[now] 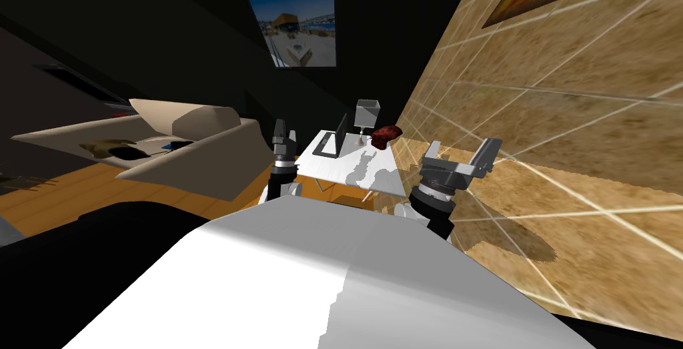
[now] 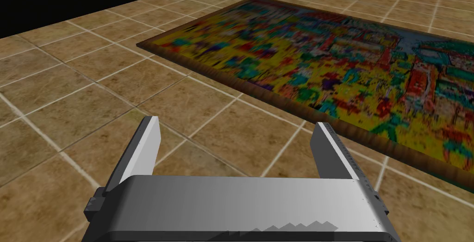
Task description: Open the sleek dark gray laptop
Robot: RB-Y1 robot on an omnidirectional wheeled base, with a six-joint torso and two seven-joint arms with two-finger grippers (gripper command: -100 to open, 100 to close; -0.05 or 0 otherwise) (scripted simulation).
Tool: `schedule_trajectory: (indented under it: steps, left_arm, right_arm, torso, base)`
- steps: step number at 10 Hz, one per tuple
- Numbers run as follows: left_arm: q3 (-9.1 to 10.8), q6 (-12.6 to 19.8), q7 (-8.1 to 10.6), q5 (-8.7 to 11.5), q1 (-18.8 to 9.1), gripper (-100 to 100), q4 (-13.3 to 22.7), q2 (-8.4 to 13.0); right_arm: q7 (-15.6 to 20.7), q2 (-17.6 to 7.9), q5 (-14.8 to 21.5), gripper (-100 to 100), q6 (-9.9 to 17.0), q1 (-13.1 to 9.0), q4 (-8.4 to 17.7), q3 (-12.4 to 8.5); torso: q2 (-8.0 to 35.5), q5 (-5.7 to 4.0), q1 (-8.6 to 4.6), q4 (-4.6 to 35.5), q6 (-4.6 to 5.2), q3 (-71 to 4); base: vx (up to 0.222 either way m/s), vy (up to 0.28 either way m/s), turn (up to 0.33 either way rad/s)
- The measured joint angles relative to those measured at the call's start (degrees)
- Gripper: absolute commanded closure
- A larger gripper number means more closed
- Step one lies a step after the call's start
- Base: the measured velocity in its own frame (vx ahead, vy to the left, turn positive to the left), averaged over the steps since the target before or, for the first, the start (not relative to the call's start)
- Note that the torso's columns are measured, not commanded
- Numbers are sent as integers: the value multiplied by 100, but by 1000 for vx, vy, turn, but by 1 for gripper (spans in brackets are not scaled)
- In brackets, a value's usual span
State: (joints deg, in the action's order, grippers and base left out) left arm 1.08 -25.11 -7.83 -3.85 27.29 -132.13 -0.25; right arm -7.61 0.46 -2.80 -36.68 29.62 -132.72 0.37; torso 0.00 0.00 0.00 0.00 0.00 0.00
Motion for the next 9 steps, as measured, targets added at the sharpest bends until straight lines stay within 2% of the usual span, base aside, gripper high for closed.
schedule_trajectory:
  steps: [2,9]
  left_arm:
    - [0,0,0,0,0,0,0,0]
    - [0,-1,0,0,0,0,-2,0]
  right_arm:
    - [0,0,0,0,0,0,0,0]
    - [0,0,0,0,-1,0,-2,0]
  torso:
    - [597,0,0,600,0,-1200]
    - [3539,0,0,3537,0,-7073]
  base:
    - [0,0,0]
    - [0,0,0]
